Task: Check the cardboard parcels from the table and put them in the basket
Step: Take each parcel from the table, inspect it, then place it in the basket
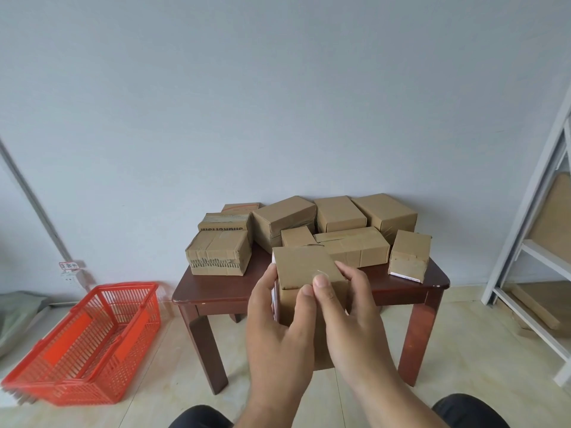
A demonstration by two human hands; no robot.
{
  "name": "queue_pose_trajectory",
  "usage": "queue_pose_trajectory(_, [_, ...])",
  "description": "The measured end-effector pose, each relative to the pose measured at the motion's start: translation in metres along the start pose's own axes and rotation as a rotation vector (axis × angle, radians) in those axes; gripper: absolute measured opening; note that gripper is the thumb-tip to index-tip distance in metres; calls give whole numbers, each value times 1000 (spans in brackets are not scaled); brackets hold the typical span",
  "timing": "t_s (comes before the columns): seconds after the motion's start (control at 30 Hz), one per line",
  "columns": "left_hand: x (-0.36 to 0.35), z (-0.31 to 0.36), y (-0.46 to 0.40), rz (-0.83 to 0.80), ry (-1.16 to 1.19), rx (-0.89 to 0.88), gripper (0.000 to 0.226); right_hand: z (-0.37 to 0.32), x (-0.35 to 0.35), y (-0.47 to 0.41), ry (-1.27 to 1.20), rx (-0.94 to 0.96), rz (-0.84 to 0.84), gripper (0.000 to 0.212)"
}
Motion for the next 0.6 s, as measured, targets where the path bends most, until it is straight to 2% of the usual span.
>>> queue_pose_trajectory(0.1, [-2, -3, 2, -36, -32, -14, 48, 11, -3, -1, -62, -71, -11, 31])
queue_pose_trajectory(0.17, [-6, -1, 3, -63, -41, -14, 48, 13, -4, 1, -96, -91, -19, 25])
queue_pose_trajectory(0.4, [6, -9, -2, -6, 44, 26, 34, 11, -9, 8, -102, -22, -21, 32])
queue_pose_trajectory(0.6, [3, -7, 2, -32, 102, -37, 37, 8, -2, 0, -53, -10, 5, 43])
Point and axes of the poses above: each hand's wrist, its own y-axis away from the middle knuckle, its own x-axis out of the back of the hand, z = x × y, the point moved 9 cm from there along -y, towards the middle knuckle, and after that the axes turned 14 degrees about -z, right-handed, at the moved point
